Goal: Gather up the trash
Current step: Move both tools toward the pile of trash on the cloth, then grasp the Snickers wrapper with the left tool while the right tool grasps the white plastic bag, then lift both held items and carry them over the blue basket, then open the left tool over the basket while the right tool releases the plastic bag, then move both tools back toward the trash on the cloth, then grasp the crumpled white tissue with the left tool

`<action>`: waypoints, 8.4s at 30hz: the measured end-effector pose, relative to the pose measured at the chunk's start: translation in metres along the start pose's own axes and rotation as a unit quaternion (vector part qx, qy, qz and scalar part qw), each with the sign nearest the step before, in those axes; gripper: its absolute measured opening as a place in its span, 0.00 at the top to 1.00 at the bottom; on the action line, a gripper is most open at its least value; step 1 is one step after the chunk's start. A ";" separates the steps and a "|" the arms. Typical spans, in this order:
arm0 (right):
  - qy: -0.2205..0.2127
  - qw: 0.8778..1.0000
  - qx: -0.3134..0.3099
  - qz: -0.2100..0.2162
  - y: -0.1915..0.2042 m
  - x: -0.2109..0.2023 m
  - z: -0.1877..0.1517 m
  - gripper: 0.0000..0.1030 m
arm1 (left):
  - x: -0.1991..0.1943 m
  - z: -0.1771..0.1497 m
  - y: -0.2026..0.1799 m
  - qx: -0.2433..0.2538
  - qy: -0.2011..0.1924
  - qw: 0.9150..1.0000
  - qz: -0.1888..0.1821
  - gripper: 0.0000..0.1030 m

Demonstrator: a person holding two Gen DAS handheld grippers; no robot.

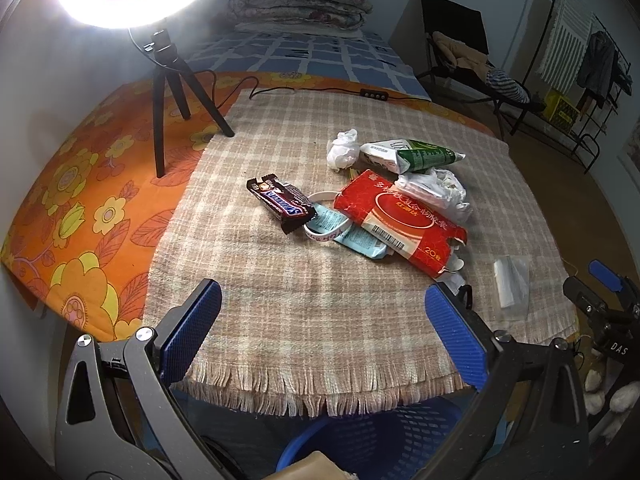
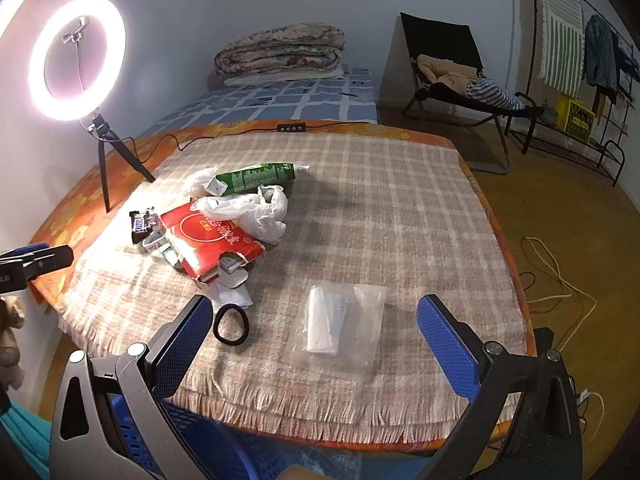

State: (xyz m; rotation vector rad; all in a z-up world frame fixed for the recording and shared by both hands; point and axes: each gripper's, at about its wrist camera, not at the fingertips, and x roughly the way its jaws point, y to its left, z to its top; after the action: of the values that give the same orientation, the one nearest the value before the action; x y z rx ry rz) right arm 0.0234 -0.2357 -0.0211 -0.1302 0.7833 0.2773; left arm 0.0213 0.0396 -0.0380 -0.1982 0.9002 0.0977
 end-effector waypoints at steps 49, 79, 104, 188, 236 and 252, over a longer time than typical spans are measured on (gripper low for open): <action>0.092 0.982 0.083 0.144 -0.002 0.137 0.091 0.08 | 0.141 0.078 0.090 -0.210 0.128 0.967 -0.065 0.43; 0.128 0.967 0.137 0.175 0.000 0.184 0.093 0.93 | 0.143 0.092 0.084 -0.195 0.096 0.974 -0.061 0.94; 0.040 0.983 0.016 0.179 0.023 0.036 0.055 0.94 | 0.024 0.037 0.040 -0.083 0.045 0.988 -0.122 0.94; 0.143 0.984 0.052 0.094 -0.020 0.051 -0.062 0.32 | 0.067 -0.027 -0.020 -0.051 0.148 0.980 -0.123 0.37; 0.184 0.980 0.011 0.072 -0.026 0.140 -0.009 0.26 | 0.210 0.140 0.005 -0.097 0.074 0.990 -0.072 0.80; 0.155 0.984 -0.020 0.081 -0.009 0.133 -0.006 0.90 | 0.178 0.141 0.018 -0.094 0.044 0.993 -0.063 0.81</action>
State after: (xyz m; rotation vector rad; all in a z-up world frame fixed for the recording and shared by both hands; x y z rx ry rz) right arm 0.1120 -0.2196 -0.1194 -0.1500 1.1014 0.4341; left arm 0.2363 0.0874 -0.0950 -0.4381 0.9635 0.0566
